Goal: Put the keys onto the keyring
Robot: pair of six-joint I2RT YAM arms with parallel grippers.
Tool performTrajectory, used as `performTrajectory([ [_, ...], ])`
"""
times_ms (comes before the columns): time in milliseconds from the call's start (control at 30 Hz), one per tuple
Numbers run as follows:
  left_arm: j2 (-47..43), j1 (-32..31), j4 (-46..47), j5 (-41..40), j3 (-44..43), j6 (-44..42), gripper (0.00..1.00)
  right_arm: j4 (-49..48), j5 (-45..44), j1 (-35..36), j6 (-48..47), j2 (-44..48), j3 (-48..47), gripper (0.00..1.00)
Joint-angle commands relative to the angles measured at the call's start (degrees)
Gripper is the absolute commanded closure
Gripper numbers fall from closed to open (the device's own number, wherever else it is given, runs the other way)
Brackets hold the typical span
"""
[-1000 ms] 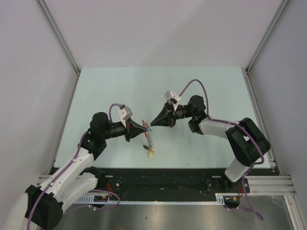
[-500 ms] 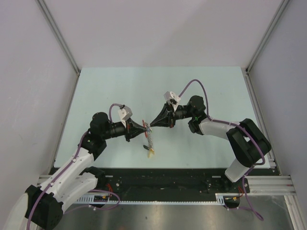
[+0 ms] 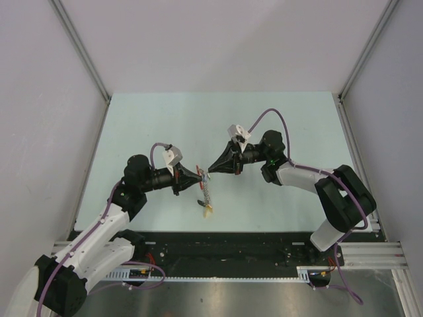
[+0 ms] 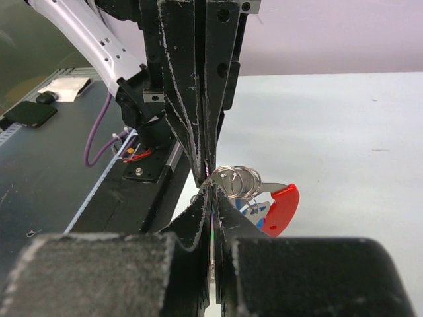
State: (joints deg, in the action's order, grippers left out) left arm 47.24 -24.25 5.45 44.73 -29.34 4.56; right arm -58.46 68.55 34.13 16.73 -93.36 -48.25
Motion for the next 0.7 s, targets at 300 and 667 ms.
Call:
performTrajectory([
  [300, -0.84, -0.18, 3.51, 1.32, -0.01, 0.72, 1.00, 2.73, -0.35, 0.59, -3.90, 2.22, -1.94, 1.00],
  [667, -0.92, -0.18, 3.60, 1.59, -0.01, 0.72, 1.00, 1.50, -0.35, 0.94, -3.20, 1.60, -2.02, 1.00],
])
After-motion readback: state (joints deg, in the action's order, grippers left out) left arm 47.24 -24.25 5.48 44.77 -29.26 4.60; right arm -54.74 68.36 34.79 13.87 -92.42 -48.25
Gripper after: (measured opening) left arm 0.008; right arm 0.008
